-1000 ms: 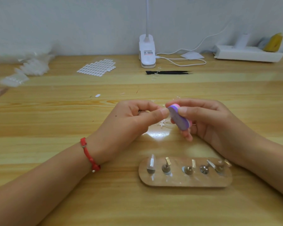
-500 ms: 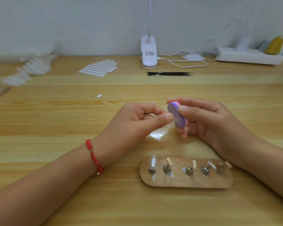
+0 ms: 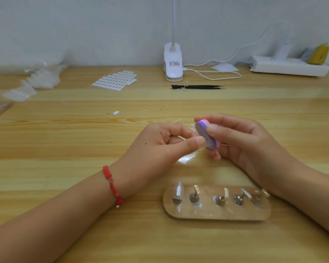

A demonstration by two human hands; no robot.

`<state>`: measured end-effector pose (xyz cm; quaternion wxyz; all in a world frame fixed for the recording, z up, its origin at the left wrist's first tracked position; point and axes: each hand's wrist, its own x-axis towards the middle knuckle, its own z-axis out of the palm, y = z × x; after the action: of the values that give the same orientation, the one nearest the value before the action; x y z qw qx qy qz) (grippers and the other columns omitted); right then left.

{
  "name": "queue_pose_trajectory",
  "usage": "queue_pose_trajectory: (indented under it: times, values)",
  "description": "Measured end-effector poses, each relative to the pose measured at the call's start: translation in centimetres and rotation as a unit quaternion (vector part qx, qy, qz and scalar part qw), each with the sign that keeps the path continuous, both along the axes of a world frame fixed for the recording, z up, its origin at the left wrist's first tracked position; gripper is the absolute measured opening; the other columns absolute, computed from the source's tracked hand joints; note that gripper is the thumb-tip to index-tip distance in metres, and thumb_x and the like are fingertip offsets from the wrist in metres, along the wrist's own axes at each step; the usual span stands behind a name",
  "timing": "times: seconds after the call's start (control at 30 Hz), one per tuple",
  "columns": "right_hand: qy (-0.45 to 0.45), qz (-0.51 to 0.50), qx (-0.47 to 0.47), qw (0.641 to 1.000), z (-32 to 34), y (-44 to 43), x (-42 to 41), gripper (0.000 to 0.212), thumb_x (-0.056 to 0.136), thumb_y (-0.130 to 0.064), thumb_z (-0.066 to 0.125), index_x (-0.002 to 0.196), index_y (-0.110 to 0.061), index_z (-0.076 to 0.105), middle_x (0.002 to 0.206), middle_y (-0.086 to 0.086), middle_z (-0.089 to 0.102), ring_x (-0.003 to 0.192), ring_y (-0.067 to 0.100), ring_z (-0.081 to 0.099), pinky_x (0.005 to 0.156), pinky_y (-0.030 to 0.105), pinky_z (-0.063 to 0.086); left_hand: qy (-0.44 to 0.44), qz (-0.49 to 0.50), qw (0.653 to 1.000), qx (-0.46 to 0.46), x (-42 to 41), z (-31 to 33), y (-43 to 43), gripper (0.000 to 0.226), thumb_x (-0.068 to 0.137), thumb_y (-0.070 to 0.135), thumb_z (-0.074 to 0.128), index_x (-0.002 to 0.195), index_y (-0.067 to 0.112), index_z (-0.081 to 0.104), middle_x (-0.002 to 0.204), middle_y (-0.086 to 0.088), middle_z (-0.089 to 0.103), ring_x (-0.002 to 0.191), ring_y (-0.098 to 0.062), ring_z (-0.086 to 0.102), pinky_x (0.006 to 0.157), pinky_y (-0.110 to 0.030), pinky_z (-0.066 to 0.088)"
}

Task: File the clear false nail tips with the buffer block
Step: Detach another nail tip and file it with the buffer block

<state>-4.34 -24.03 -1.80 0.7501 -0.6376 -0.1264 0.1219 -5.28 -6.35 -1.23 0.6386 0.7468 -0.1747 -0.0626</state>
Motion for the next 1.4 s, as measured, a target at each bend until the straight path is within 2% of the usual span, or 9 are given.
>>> queue_pose_trajectory:
  times: [0.13,0.3,0.4,0.57,0.7,0.87,1.13,1.27,1.4]
  values:
    - [0.019,-0.003,-0.009,1.0,0.06,-0.15,0.16,0.019,0.071,-0.016,0.062,0.081,-0.015,0.078,0.064,0.013,0.047,0.046,0.012,0.045,0.041,0.017,0.038,0.009,0.016,1.0,-0.021,-0.01,0.07,0.0,0.016,0.071,0.032,0.064,0.07,0.016,0.067,0.047,0.006,0.023,0.042,-0.004,0.021,0.043,-0.005,0.029]
    - [0.01,-0.015,0.017,1.0,0.04,-0.09,0.08,0.017,0.071,-0.015,0.074,0.087,-0.014,0.078,0.068,0.01,0.058,0.05,0.015,0.053,0.047,0.021,0.046,0.001,0.003,1.0,0.003,-0.04,0.01,-0.16,0.014,0.074,0.031,0.066,0.07,0.018,0.068,0.046,0.006,0.025,0.042,-0.005,0.02,0.043,-0.006,0.026]
    - [0.019,-0.006,-0.004,1.0,0.11,-0.1,0.14,0.018,0.072,-0.014,0.062,0.08,-0.014,0.077,0.063,0.013,0.048,0.045,0.014,0.046,0.041,0.019,0.039,0.006,0.017,1.0,-0.014,0.05,0.03,0.06,0.017,0.073,0.031,0.065,0.072,0.015,0.068,0.047,0.005,0.024,0.042,-0.005,0.021,0.043,-0.005,0.028]
    - [0.007,-0.006,0.003,1.0,0.03,-0.02,0.1,0.02,0.075,-0.018,0.064,0.09,-0.015,0.078,0.068,0.008,0.06,0.053,0.015,0.055,0.049,0.021,0.048,-0.003,0.007,1.0,0.004,-0.15,0.02,-0.17,0.016,0.071,0.035,0.064,0.068,0.02,0.068,0.046,0.006,0.025,0.043,-0.006,0.02,0.043,-0.008,0.026]
    - [0.026,0.012,-0.013,1.0,0.17,-0.11,0.22,0.017,0.073,-0.016,0.061,0.08,-0.016,0.077,0.061,0.009,0.052,0.047,0.015,0.048,0.042,0.019,0.042,0.015,0.029,0.999,-0.015,0.14,0.11,0.18,0.016,0.077,0.03,0.065,0.073,0.015,0.069,0.049,0.004,0.024,0.043,-0.005,0.02,0.041,-0.009,0.027]
    - [0.018,0.009,0.016,1.0,0.15,-0.12,0.02,0.021,0.074,-0.019,0.065,0.09,-0.014,0.078,0.072,0.007,0.064,0.057,0.014,0.058,0.052,0.021,0.05,0.002,0.007,1.0,-0.003,-0.15,0.11,-0.17,0.015,0.073,0.033,0.065,0.071,0.018,0.069,0.048,0.004,0.024,0.042,-0.005,0.02,0.043,-0.005,0.027]
    - [0.014,0.005,0.007,1.0,0.14,-0.03,0.04,0.015,0.075,-0.015,0.072,0.089,-0.015,0.078,0.074,0.008,0.064,0.059,0.014,0.058,0.052,0.021,0.05,-0.021,0.005,1.0,0.017,-0.23,-0.2,-0.36,0.018,0.075,0.033,0.065,0.072,0.017,0.071,0.047,0.005,0.024,0.045,-0.008,0.019,0.044,-0.009,0.025]
    - [0.026,0.011,0.003,1.0,0.15,-0.14,0.18,0.014,0.075,-0.014,0.069,0.087,-0.014,0.078,0.067,0.006,0.06,0.053,0.015,0.055,0.049,0.02,0.048,-0.006,0.035,0.999,-0.019,0.06,0.02,-0.13,0.02,0.072,0.034,0.064,0.073,0.014,0.07,0.053,-0.005,0.022,0.043,-0.005,0.02,0.044,-0.003,0.03]
    - [0.021,-0.009,0.008,1.0,0.04,-0.15,0.12,0.019,0.074,-0.02,0.071,0.091,-0.014,0.078,0.077,0.008,0.066,0.059,0.015,0.061,0.054,0.021,0.052,-0.016,0.013,1.0,0.005,-0.13,-0.09,-0.33,0.018,0.071,0.035,0.064,0.069,0.018,0.069,0.047,0.004,0.024,0.043,-0.006,0.019,0.043,-0.006,0.027]
